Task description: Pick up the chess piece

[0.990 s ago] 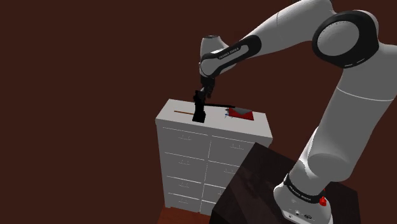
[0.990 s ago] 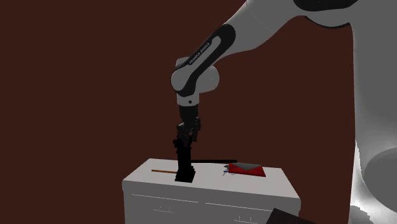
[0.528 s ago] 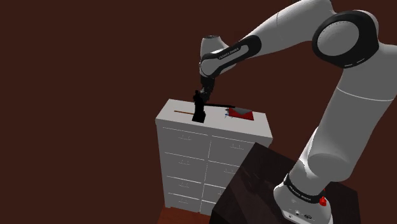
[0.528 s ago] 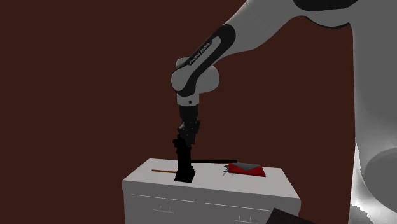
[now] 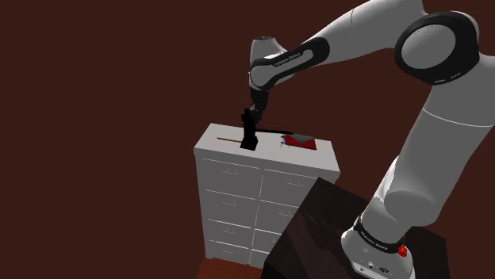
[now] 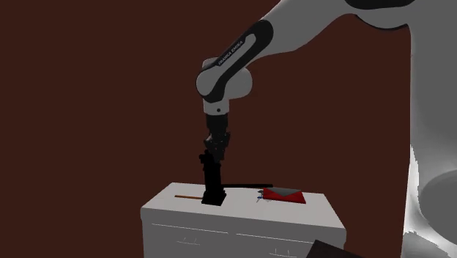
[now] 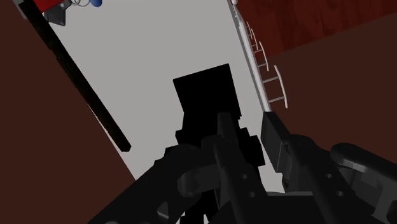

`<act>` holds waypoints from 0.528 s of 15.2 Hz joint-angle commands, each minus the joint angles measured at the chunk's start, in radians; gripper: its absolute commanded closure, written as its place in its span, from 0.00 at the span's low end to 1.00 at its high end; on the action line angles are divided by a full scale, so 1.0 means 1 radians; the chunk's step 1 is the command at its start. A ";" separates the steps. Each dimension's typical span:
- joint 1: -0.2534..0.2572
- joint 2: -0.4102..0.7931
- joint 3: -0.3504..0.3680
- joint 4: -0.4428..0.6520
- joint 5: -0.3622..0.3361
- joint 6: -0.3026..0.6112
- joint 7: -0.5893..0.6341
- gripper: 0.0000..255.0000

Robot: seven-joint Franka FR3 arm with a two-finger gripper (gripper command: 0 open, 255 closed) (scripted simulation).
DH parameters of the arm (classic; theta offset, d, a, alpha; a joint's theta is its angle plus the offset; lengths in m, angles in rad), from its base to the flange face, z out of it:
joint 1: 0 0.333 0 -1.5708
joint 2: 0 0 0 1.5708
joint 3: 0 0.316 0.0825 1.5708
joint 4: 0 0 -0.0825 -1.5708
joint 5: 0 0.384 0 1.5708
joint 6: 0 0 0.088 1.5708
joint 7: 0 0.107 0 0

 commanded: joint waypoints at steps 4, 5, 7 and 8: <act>0.002 -0.025 0.001 0.043 0.001 -0.067 -0.005 1.00; 0.002 -0.029 0.001 0.051 0.002 -0.080 -0.007 1.00; 0.002 -0.037 0.002 0.070 0.002 -0.105 -0.009 1.00; 0.002 -0.040 0.002 0.079 0.003 -0.118 -0.010 1.00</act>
